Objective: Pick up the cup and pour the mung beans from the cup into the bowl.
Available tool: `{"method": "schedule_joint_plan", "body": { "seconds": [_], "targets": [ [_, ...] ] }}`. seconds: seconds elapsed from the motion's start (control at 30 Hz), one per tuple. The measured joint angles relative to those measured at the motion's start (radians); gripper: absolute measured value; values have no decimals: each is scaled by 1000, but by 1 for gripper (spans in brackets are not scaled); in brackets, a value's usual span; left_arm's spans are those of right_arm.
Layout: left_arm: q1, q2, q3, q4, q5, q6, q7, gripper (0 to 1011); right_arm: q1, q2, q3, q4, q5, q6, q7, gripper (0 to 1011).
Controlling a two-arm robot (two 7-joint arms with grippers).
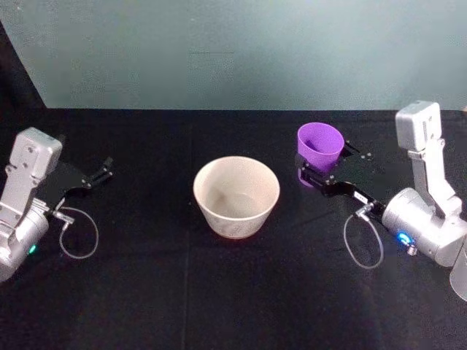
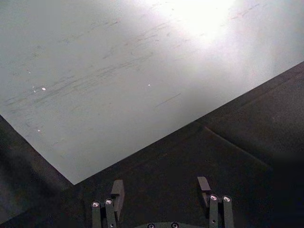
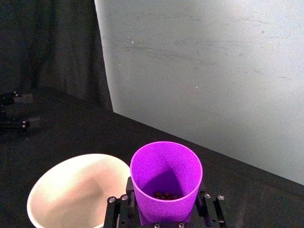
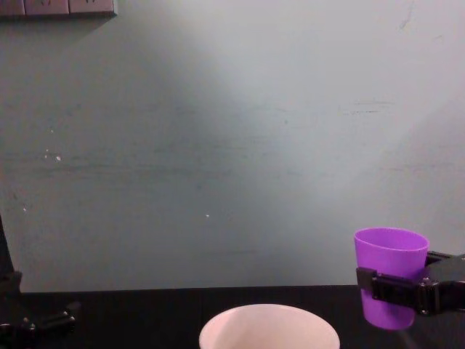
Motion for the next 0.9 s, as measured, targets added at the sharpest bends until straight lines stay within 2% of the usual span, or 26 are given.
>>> {"method": "schedule_joint_plan", "body": {
  "seconds": [0.9],
  "targets": [
    [0,0,0,0,0,0,0,1000,0,0,0,0,0,0,0,713]
  ]
}}
